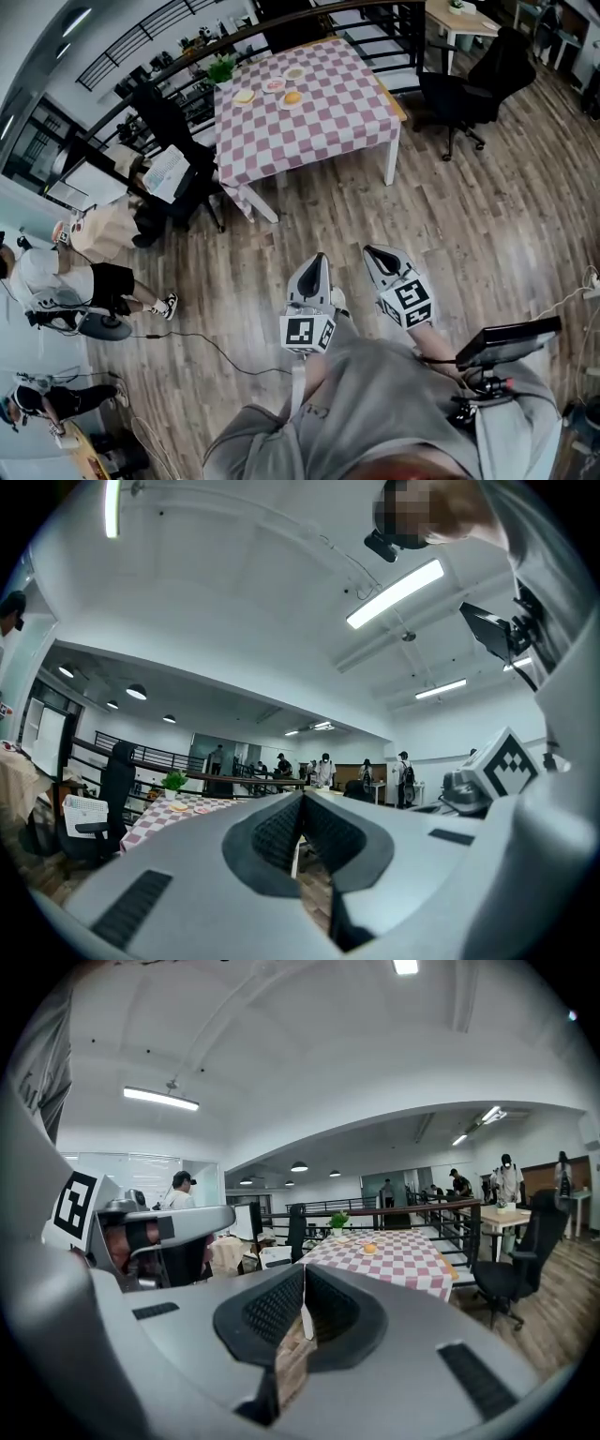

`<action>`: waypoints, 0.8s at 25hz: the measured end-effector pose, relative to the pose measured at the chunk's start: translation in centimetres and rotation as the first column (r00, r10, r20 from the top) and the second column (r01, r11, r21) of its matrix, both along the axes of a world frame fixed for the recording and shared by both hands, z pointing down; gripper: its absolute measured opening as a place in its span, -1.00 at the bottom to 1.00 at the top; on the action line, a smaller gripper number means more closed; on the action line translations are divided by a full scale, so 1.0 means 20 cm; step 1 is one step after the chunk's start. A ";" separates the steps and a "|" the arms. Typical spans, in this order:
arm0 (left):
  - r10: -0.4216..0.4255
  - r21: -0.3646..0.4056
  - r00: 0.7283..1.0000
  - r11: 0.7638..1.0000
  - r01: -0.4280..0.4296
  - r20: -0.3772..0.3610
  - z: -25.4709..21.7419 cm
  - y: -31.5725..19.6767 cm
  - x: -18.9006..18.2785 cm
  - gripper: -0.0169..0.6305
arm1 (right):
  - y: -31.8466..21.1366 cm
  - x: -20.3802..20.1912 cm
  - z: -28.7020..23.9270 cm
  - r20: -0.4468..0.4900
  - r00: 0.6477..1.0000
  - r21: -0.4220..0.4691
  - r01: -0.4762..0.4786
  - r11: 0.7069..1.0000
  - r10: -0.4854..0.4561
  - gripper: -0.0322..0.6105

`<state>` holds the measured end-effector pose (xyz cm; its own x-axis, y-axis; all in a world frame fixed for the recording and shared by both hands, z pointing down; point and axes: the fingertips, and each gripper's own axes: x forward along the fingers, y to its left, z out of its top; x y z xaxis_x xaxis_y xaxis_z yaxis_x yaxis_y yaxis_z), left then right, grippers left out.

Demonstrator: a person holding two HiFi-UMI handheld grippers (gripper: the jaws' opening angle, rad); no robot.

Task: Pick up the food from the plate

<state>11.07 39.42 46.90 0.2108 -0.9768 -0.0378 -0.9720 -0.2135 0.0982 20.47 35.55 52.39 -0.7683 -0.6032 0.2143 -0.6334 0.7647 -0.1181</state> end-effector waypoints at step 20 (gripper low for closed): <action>0.093 -0.045 0.996 0.995 -0.094 -0.004 0.15 -1.06 -1.01 -0.92 | -0.94 -0.87 0.11 -0.102 0.993 -0.093 -0.067 0.993 0.058 -0.85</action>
